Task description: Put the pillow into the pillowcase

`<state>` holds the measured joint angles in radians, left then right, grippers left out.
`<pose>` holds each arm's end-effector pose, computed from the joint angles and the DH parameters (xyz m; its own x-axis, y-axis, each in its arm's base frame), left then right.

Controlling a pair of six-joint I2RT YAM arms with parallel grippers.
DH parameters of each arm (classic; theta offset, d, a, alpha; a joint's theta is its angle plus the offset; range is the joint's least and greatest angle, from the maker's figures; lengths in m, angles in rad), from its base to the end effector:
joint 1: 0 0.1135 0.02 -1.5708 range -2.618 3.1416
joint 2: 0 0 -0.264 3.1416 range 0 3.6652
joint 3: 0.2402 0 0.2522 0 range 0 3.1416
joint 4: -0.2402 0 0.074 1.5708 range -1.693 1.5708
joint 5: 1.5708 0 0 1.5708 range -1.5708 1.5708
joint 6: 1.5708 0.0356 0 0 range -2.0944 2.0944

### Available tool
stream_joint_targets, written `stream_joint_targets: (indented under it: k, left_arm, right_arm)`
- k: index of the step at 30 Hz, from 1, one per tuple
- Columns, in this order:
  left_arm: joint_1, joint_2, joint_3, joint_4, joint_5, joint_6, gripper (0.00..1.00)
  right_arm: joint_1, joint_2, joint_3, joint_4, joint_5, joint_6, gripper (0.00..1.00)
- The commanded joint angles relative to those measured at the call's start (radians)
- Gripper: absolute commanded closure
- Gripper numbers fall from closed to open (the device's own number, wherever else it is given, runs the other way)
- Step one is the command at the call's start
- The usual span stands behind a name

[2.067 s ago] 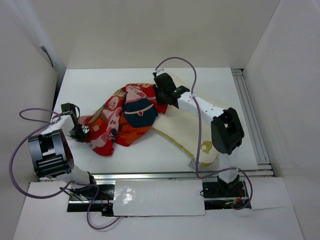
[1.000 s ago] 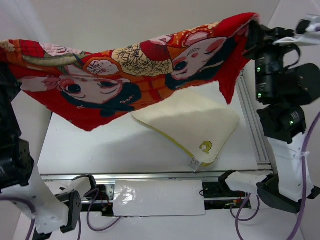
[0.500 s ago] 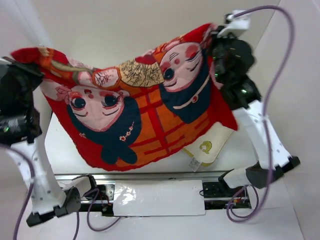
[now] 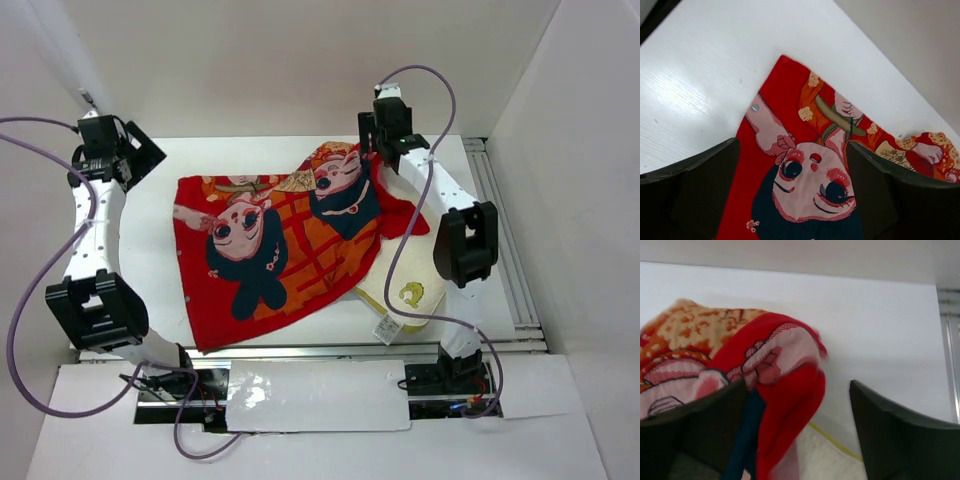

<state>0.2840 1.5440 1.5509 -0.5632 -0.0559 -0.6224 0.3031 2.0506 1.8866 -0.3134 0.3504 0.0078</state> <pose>0.3359 0.1001 0.3812 -0.2222 -0.6712 -0.7072 -0.5598 0.6817 -0.4711 0.4701 0.1342 0.3175 -0.4384 -0.1294 -0.8894 0.0141 0.9885 -0.1508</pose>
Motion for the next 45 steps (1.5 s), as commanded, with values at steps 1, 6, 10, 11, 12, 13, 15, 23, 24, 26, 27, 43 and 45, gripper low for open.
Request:
stream_joint_targets:
  k: [1, 6, 10, 11, 12, 13, 15, 23, 24, 26, 27, 43, 45]
  left_arm:
    - [-0.009, -0.105, 0.037, -0.055, -0.07, 0.011, 0.0]
    - [-0.119, -0.364, -0.311, -0.059, -0.07, -0.083, 0.0]
    - [-0.273, -0.507, -0.575, -0.095, -0.05, -0.216, 0.0]
    - [-0.313, -0.522, -0.665, -0.083, -0.05, -0.23, 0.0]
    - [-0.354, -0.522, -0.693, -0.083, -0.05, -0.231, 0.0]
    - [-0.434, -0.522, -0.707, -0.16, -0.103, -0.275, 0.0]
    - [-0.526, -0.499, -0.738, -0.234, -0.165, -0.336, 0.01]
    - [-0.886, -0.459, -0.851, -0.27, -0.186, -0.562, 0.03]
    - [-0.911, -0.441, -0.861, -0.27, -0.2, -0.597, 0.03]
    - [-0.983, -0.377, -0.861, -0.311, -0.219, -0.628, 0.03]
    - [-1.008, -0.348, -0.861, -0.322, -0.238, -0.66, 0.01]
    - [-1.045, -0.156, -0.903, -0.12, -0.248, -0.6, 0.25]
    - [-1.034, -0.137, -0.923, -0.093, -0.236, -0.591, 0.4]
  right_arm:
    - [-0.013, -0.162, 0.021, -0.033, -0.016, 0.049, 0.0]
    - [-0.013, -0.406, -0.324, -0.062, 0.054, 0.19, 0.0]
    - [-0.024, -0.616, -0.575, -0.087, 0.041, 0.343, 0.0]
    - [-0.024, -0.642, -0.615, -0.087, 0.026, 0.36, 0.0]
    - [-0.024, -0.662, -0.679, -0.087, 0.016, 0.369, 0.01]
    - [-0.024, -0.694, -0.701, -0.087, 0.016, 0.391, 0.01]
    - [-0.024, -0.714, -0.727, -0.113, 0.016, 0.415, 0.02]
    - [0.008, -0.748, -0.785, -0.145, -0.031, 0.434, 0.04]
    - [0.019, -0.748, -0.794, -0.145, -0.031, 0.434, 0.04]
    - [0.028, -0.757, -0.822, -0.171, -0.031, 0.434, 0.04]
    - [0.028, -0.757, -0.833, -0.171, -0.031, 0.434, 0.04]
    - [-0.068, -0.689, -0.926, 0.007, -0.212, 0.449, 0.08]
    - [-0.068, -0.659, -0.911, 0.007, -0.212, 0.449, 0.1]
